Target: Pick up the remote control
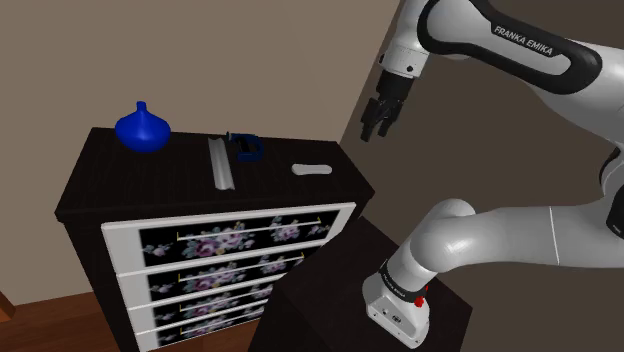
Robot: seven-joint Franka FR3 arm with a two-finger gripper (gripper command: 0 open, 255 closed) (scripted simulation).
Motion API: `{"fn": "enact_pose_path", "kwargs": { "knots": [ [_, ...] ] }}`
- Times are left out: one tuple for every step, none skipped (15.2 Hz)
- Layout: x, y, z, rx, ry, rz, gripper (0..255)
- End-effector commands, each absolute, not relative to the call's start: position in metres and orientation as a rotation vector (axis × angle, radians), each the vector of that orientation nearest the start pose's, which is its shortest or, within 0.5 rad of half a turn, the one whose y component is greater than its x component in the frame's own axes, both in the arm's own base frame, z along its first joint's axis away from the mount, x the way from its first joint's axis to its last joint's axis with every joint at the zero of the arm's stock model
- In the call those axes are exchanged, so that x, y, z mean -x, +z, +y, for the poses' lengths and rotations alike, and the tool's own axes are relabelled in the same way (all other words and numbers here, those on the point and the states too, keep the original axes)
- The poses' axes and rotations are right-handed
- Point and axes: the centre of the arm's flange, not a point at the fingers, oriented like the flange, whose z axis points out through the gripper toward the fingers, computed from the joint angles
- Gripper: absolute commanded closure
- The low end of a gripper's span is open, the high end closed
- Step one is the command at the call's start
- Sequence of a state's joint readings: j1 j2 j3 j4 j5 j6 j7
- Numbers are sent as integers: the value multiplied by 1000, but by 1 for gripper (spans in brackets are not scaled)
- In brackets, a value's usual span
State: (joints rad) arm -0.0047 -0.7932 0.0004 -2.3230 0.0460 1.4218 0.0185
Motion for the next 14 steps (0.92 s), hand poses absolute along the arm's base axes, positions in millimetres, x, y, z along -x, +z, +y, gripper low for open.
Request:
{"fn": "enact_pose_path", "kwargs": {
  "knots": [
    [-289, 596, 4, 3092, 168, 29, 0],
    [-291, 587, -5, 3093, 164, -6, 0],
    [-293, 578, -14, 3094, 161, -40, 0],
    [-296, 569, -23, 3095, 157, -75, 0],
    [-299, 561, -32, 3095, 154, -109, 0],
    [-302, 552, -41, 3095, 150, -144, 0],
    [-305, 543, -50, 3094, 147, -179, 0],
    [-309, 534, -58, 3093, 143, -213, 0],
    [-312, 525, -67, 3091, 140, -248, 0],
    [-316, 516, -76, 3090, 136, -282, 0],
    [-320, 508, -84, 3087, 133, -317, 0],
    [-325, 499, -92, 3085, 129, -351, 0],
    [-329, 490, -101, 3082, 126, -386, 0],
    [-334, 481, -109, 3078, 122, -421, 0]
  ]
}}
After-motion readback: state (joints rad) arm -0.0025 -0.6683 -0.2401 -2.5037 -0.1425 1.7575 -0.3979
